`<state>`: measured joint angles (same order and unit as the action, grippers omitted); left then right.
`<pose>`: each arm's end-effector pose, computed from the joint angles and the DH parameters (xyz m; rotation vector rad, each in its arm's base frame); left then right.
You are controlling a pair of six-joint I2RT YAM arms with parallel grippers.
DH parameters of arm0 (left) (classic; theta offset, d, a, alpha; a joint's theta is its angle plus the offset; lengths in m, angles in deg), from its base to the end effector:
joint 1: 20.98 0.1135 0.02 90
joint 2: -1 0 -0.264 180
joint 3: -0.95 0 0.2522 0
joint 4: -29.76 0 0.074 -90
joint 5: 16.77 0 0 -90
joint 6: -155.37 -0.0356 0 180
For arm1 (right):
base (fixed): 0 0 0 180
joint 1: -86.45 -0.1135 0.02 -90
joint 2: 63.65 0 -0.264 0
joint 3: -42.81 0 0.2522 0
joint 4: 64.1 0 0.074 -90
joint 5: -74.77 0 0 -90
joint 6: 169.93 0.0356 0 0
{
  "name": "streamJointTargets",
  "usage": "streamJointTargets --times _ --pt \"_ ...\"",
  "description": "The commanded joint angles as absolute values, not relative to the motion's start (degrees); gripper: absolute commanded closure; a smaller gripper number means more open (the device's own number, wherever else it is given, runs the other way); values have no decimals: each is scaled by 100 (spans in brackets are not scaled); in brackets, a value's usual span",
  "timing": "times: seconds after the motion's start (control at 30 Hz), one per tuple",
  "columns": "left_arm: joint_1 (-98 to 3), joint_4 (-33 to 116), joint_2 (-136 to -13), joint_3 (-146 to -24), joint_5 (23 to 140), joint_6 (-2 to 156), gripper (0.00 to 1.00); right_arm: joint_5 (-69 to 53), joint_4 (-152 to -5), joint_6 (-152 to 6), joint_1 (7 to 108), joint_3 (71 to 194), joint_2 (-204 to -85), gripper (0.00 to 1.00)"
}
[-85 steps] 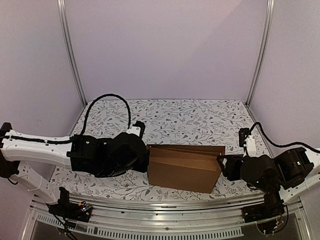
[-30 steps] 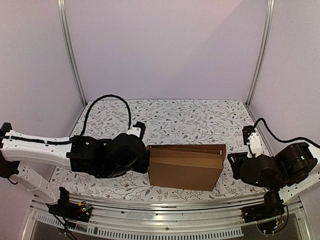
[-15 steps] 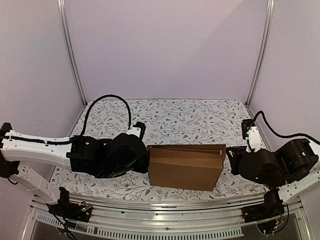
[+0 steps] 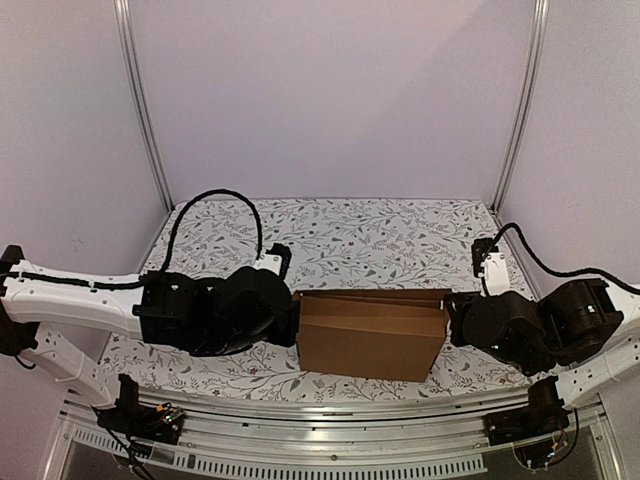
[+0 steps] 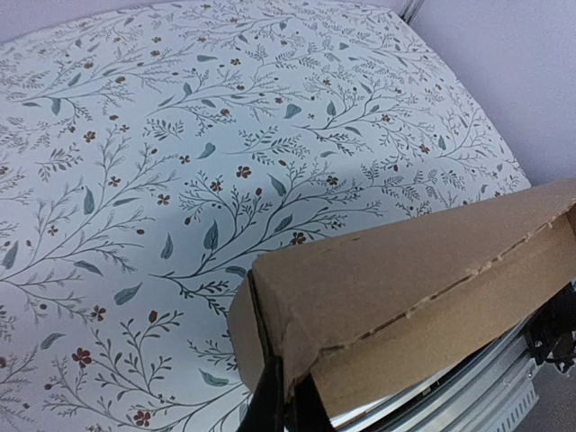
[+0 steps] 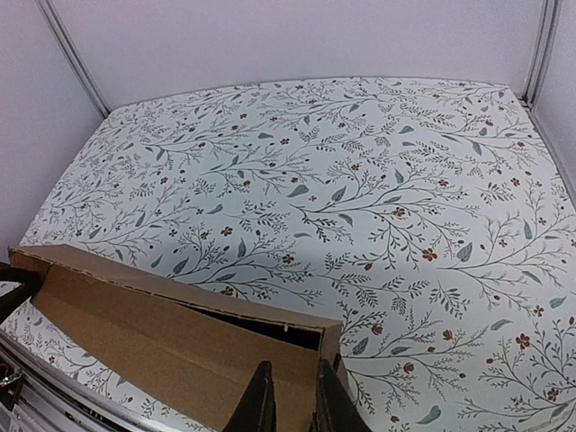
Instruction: Fold the paper box
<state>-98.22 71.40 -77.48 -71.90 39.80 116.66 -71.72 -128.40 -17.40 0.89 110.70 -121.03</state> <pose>0.0829 -0.2772 0.2713 0.2492 2.2659 -0.5026 0.0436 0.1781 0.3063 -0.0555 2.0483 0.3364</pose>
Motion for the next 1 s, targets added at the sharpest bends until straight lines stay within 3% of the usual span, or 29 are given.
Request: streamJointTargets --times 0.0,0.5,0.6,0.97 --pt "-9981 7917 -8022 -6976 4486 11723 100 -7057 -12661 -1814 184 10919 -12113 86" --pt "-9985 7931 -8024 -6972 4475 11731 100 -6890 -12446 -1843 474 10617 -12138 94" --pt "-9986 7930 -8021 -6970 4472 11745 100 -6839 -12368 -1900 514 10593 -12143 100" --pt "-9985 7946 -8024 -6967 4452 11773 100 -6415 -11904 -2036 500 10307 -12251 100"
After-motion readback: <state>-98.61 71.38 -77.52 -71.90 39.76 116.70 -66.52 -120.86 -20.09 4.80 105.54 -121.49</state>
